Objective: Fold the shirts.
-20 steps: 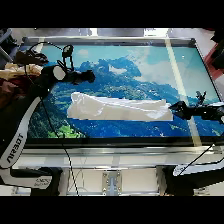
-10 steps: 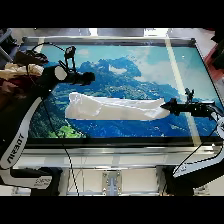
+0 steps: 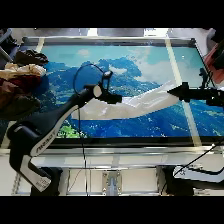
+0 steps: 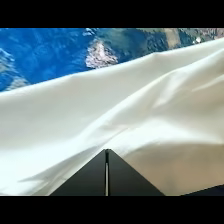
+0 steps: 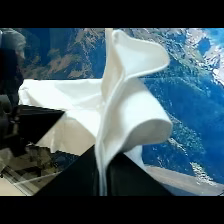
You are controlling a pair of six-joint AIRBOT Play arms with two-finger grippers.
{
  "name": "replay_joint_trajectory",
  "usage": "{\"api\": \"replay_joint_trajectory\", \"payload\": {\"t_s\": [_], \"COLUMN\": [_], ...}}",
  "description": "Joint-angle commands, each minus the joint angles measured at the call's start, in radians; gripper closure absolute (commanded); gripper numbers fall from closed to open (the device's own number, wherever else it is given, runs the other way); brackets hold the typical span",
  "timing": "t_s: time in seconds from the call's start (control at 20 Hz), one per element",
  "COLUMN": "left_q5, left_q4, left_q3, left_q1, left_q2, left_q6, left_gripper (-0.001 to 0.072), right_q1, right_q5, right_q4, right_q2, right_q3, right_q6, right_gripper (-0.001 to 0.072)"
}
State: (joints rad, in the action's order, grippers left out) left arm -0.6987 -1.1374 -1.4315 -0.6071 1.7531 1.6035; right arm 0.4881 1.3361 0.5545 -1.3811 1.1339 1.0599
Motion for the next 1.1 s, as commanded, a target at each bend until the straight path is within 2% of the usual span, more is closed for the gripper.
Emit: {"api": "replay_joint_trajectory", "payload": {"t_s": [0.0, 0.25, 0.4, 0.55, 0.75, 1.05], "left_q5": [0.013, -0.007, -0.106, -0.216, -0.304, -0.375], "left_q4": [0.056, 0.108, 0.102, -0.045, -0.274, -0.36], "left_q3": [-0.064, -0.149, -0.22, -0.338, -0.417, -0.418], "left_q1": [-0.084, -0.116, -0.064, 0.047, 0.233, 0.426], "left_q2": [0.122, 0.196, 0.183, 0.115, -0.068, -0.274], "left_q6": [-0.007, -0.006, -0.009, -0.015, -0.015, -0.04], "left_gripper": [0.0698, 0.0697, 0.0695, 0.0695, 0.0694, 0.0694], "right_q1": [-0.031, -0.195, -0.288, -0.374, -0.542, -0.864], "right_q5": [0.004, -0.071, -0.134, -0.194, -0.364, -0.585], "right_q4": [0.035, 0.042, 0.045, 0.054, 0.145, 0.136], "right_q2": [0.13, 0.149, 0.149, 0.149, 0.138, -0.011], "right_q3": [0.01, 0.01, 0.044, 0.135, 0.184, 0.184], "right_q6": [0.059, 0.091, 0.108, 0.156, 0.257, 0.358], "right_gripper": [0.0681, 0.0681, 0.0681, 0.0681, 0.0682, 0.0682]}}
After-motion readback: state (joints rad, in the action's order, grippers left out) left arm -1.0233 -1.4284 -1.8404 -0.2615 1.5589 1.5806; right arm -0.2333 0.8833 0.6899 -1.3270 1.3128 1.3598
